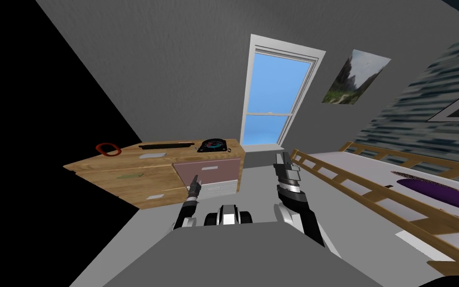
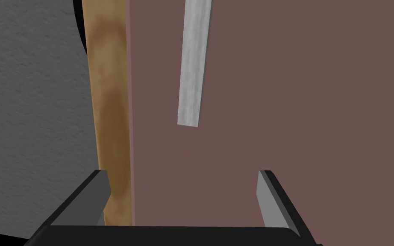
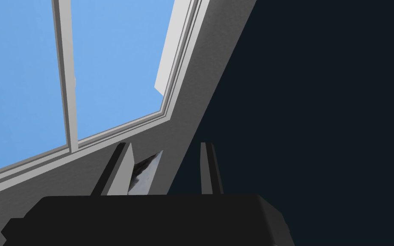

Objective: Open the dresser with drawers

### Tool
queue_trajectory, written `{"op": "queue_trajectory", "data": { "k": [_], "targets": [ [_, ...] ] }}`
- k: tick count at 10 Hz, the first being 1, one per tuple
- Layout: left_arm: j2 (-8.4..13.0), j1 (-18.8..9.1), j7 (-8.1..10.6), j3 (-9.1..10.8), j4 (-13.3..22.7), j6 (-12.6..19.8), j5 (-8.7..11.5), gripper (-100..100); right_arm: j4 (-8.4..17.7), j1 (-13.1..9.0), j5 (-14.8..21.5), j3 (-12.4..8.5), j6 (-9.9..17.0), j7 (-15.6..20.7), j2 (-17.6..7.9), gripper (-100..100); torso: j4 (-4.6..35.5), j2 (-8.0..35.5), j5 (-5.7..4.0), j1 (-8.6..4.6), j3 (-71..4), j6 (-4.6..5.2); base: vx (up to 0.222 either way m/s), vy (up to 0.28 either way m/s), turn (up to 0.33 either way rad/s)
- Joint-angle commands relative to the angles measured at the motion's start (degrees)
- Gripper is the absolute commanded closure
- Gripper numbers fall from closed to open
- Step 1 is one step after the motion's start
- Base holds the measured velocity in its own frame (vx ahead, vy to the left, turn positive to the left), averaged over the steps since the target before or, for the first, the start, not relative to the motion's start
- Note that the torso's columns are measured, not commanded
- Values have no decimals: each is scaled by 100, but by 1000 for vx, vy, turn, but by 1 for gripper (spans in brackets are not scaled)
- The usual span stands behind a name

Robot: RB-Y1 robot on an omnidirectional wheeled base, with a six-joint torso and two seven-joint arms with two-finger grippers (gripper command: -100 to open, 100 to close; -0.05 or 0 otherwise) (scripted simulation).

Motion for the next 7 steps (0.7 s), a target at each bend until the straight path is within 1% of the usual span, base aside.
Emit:
{"op": "queue_trajectory", "data": {
  "k": [1,2,3,4,6,7],
  "targets": [
    [287,-28,2,11,22,35,4,-100,0,0,0,0,0,0,0,0,2,7,-1,-2,5,0,22,2,0],
    [360,-38,0,15,17,62,6,-100,0,0,0,0,0,0,0,0,2,7,-1,-3,5,0,30,2,0],
    [282,-91,-11,43,-43,208,21,-100,0,0,0,0,0,0,0,0,1,3,-1,-3,2,0,104,-1,2],
    [401,-119,-17,57,-69,285,28,-100,0,1,0,0,0,0,0,0,-4,-21,-1,-4,-11,1,142,21,1],
    [71,-153,-24,78,-153,388,43,-100,0,1,0,-1,0,0,0,0,-4,-10,2,5,-8,0,117,26,1],
    [-40,-155,-24,80,-165,396,44,-100,0,1,0,0,0,0,0,0,1,7,0,-4,4,0,68,-1,0]
  ]
}}
